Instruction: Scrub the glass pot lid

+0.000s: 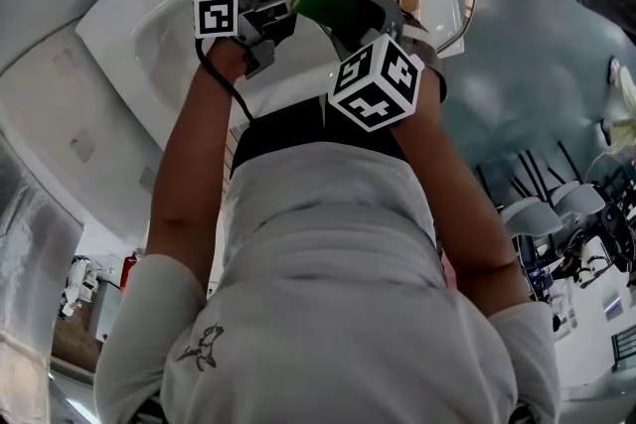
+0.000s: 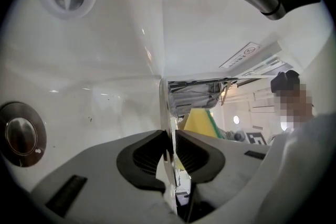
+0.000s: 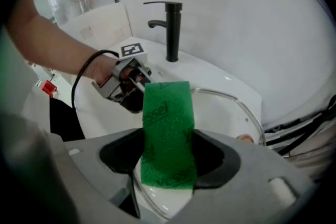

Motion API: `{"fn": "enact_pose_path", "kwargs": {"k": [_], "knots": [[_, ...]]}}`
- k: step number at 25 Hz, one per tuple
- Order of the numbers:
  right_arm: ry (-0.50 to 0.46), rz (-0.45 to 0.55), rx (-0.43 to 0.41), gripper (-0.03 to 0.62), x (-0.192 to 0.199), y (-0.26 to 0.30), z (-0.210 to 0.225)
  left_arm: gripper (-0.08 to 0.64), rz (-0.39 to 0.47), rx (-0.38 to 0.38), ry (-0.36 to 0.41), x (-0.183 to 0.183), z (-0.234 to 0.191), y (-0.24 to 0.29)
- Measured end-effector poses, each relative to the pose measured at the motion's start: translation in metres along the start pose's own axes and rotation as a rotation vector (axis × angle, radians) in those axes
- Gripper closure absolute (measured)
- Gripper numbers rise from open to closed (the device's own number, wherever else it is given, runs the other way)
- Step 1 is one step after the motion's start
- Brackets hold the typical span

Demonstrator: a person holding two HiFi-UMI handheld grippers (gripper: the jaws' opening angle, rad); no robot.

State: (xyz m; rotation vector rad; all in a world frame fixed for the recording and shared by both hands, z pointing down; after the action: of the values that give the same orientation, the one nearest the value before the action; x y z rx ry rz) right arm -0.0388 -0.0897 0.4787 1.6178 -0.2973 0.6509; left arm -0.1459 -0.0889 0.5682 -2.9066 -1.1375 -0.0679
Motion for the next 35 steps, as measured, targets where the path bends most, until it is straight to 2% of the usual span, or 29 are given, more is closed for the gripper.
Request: {"fn": "enact_pose_path", "kwargs": {"k": [5, 11, 14, 17, 21, 24, 27, 31, 35], "knots": [[-0.08, -0.081, -0.031, 0.308, 0.053, -0.028, -0.03, 0.486, -0.003, -0.002, 0.0, 0.001, 0.0, 0.0], [0.023, -0.205, -0.032, 0.308, 0.13, -0.068, -0.023, 0.486, -0.007, 0.004, -0.013, 0.001, 0.002, 0.001], [0.079, -0.252, -0.011, 0.307, 0.148, -0.079, -0.006, 0.486, -0.007, 0.009, -0.022, 0.001, 0.002, 0.001], [0.071, -0.21, 0.013, 0.305, 0.126, -0.084, 0.009, 0.486, -0.011, 0.007, -0.027, 0.002, 0.0, 0.001], [-0.074, -0.064, -0.05, 0.305, 0.055, -0.053, -0.004, 0.486, -0.011, -0.001, -0.04, 0.002, -0.001, 0.001], [-0.187, -0.03, -0.096, 0.304, 0.018, -0.025, -0.023, 0.486, -0.017, 0.002, -0.033, 0.002, 0.001, 0.002], [-0.211, -0.059, -0.107, 0.304, 0.018, -0.013, -0.022, 0.486, -0.027, 0.002, -0.026, 0.002, 0.001, 0.003], [-0.142, -0.062, -0.103, 0.304, 0.04, -0.028, -0.007, 0.488, -0.04, 0.005, -0.026, 0.002, 0.0, 0.003], [-0.081, -0.108, -0.085, 0.304, 0.073, -0.047, 0.014, 0.488, -0.048, 0.004, -0.019, 0.002, 0.0, 0.003]]}}
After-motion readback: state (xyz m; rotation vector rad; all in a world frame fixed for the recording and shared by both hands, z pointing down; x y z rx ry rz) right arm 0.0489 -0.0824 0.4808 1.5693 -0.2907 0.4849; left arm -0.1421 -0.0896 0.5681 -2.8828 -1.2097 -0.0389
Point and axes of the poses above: the fingertips, and each gripper's own axes: y forward along the fingers, z to its right, x out of its underside, the point moved 6 cm from there along -y, backward along the fingers, and after that the axes turned 15 degrees about z, right-handed, at the moved point
